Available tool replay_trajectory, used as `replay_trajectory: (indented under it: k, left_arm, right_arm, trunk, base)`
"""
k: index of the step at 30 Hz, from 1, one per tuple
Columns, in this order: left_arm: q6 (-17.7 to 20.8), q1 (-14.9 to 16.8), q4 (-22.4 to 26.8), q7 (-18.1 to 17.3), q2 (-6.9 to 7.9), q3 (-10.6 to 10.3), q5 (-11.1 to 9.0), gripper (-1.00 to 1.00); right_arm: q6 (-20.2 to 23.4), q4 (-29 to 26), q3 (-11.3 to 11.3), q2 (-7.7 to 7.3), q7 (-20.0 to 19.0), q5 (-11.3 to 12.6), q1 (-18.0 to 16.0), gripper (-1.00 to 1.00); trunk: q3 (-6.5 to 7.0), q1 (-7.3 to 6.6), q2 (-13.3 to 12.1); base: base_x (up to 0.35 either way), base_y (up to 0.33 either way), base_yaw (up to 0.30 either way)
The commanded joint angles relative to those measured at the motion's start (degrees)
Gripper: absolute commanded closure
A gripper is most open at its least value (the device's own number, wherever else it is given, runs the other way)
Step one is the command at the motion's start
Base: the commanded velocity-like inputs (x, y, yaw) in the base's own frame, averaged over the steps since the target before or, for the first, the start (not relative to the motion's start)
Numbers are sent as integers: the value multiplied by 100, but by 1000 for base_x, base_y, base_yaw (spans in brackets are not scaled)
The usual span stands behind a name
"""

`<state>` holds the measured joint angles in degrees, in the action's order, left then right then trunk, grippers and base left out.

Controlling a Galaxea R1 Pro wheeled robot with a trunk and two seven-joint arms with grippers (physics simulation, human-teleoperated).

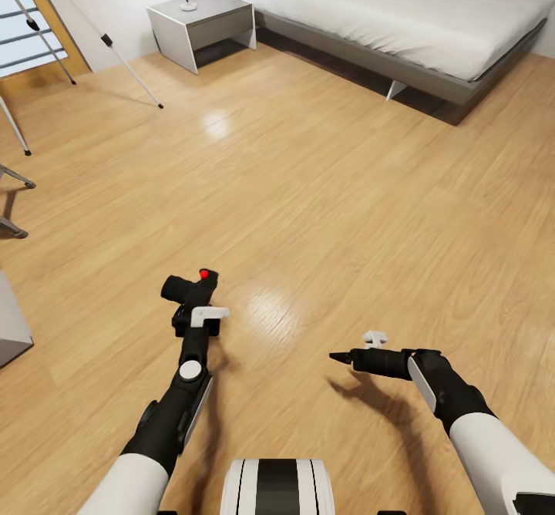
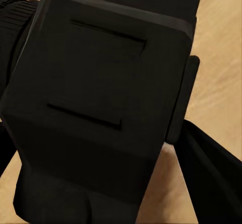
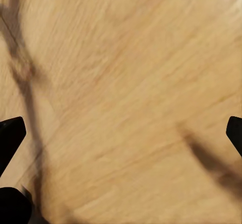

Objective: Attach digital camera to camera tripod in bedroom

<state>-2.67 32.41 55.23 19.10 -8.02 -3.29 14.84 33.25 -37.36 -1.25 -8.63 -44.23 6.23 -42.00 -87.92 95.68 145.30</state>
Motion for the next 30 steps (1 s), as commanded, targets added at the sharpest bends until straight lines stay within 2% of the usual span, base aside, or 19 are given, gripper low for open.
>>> replay_trajectory:
  k: [1,4,9,10,15,16,22,23,26,30]
  left_arm:
    - [65,2,73,57,-3,-10,36,100]
    - [341,2,312,85,-9,-16,10,100]
    - [1316,2,849,85,-67,-15,-111,100]
    - [1809,-3,1082,88,-146,-26,-400,100]
    - [2001,-39,1117,155,-198,-191,-925,100]
    - [2023,-50,1069,206,-198,-288,-1141,100]
    - [2043,-66,887,529,-198,-690,-1758,100]
    - [2041,-67,854,702,-198,-839,-1908,100]
    - [2031,-71,826,963,-198,-1050,-2056,100]
    - [2009,-73,809,1212,-198,-1270,-2149,100]
  right_arm:
    - [47,-3,-7,0,1,45,-1,-100]
    - [48,-7,-7,1,1,45,-1,-100]
    - [52,-20,-11,2,7,45,-1,-100]
    - [56,-23,-14,2,9,45,-1,-100]
    - [56,-25,-15,2,10,45,-1,-100]
    - [51,-25,-15,2,10,45,-1,-100]
    - [44,-25,-16,-2,10,45,-1,-100]
    - [43,-25,-16,-4,11,45,-1,-100]
    - [42,-25,-16,-5,11,45,-1,-100]
    - [42,-25,-16,-6,11,45,-1,-100]
  trunk:
    - [-3,-1,1]
    - [-3,-1,1]
    - [-3,-1,1]
    - [-3,-1,1]
    - [-3,-1,1]
    - [-3,-1,1]
    - [-3,-1,1]
    - [-3,-1,1]
    - [-3,-1,1]
    - [-3,-1,1]
  base:
    - [0,0,0]
    - [0,0,0]
    - [0,0,0]
    - [0,0,0]
    - [0,0,0]
    - [0,0,0]
    - [0,0,0]
    - [0,0,0]
    - [0,0,0]
    - [0,0,0]
